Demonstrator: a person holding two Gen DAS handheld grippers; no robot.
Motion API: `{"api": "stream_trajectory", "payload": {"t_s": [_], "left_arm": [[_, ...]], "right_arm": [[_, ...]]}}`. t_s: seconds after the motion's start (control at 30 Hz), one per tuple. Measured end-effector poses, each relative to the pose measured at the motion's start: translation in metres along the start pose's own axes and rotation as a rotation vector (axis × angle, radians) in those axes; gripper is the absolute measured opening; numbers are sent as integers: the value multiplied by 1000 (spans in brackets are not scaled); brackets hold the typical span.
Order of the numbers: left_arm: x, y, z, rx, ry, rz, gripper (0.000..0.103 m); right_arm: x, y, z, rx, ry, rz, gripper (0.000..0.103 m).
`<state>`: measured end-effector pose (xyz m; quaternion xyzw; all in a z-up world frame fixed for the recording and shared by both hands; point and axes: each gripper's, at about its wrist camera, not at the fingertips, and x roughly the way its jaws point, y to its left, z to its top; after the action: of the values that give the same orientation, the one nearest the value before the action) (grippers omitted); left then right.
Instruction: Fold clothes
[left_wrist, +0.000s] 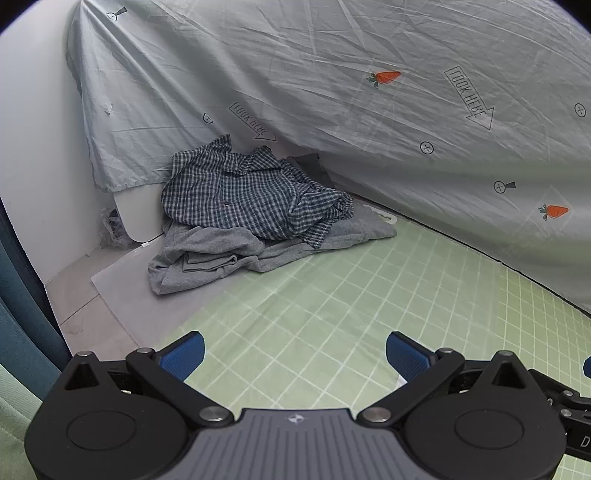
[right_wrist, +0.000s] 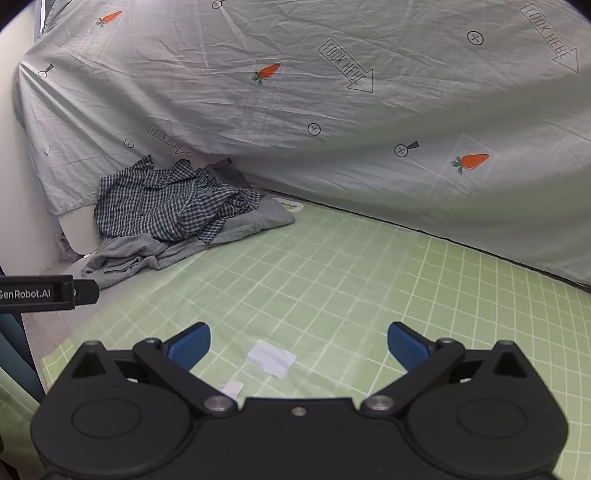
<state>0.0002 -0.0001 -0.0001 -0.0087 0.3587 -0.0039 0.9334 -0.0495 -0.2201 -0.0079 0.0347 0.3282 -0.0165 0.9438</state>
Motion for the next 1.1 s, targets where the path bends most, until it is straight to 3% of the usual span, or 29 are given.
{"api": "stream_trajectory", "payload": {"t_s": [1.1], "left_arm": [[2,6,1,3,9,2,103]], "right_arm": [[1,-2,0,10,15,-2,103]]}}
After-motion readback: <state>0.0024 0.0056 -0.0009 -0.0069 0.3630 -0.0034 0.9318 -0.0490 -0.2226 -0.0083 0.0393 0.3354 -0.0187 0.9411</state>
